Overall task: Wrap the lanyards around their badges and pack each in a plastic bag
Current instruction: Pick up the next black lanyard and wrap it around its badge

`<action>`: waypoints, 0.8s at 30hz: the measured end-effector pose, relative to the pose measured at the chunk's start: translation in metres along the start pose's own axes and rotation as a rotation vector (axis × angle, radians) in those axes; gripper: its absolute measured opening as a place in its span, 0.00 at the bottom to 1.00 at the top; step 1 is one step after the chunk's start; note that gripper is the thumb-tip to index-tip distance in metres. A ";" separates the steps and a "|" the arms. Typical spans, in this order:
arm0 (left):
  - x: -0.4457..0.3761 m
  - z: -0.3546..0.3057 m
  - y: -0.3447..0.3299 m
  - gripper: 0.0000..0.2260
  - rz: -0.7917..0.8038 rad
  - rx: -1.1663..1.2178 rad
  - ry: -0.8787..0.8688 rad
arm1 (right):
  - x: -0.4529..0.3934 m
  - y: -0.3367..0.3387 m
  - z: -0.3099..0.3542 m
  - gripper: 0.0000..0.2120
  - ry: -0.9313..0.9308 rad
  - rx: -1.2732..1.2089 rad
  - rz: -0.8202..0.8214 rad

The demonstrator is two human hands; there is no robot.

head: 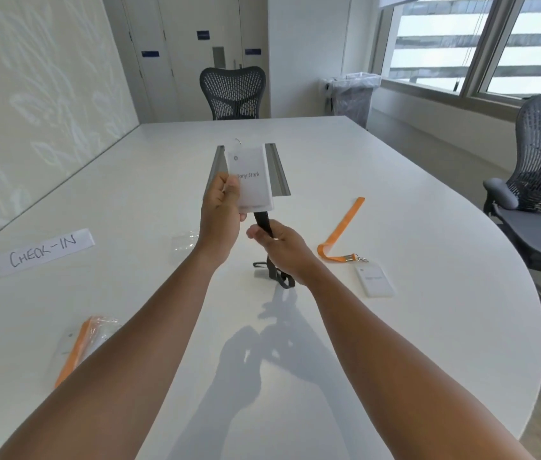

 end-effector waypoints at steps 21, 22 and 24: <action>0.009 0.043 0.029 0.05 -0.052 -0.654 -0.043 | -0.001 0.025 0.040 0.14 -0.023 -0.765 -0.036; 0.012 0.045 0.029 0.05 -0.022 -0.676 -0.056 | 0.000 0.027 0.036 0.14 -0.043 -0.799 -0.071; 0.016 0.048 0.027 0.05 0.036 -0.725 -0.088 | 0.001 0.025 0.028 0.12 -0.096 -0.910 -0.131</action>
Point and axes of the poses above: each hand's wrist, its own x-axis away from the middle knuckle, its own y-axis out of the back of the hand, z = x × y, the point moved 5 cm from there along -x, towards the middle knuckle, and after that the axes turned 9 degrees about y, right-handed, at the moved point
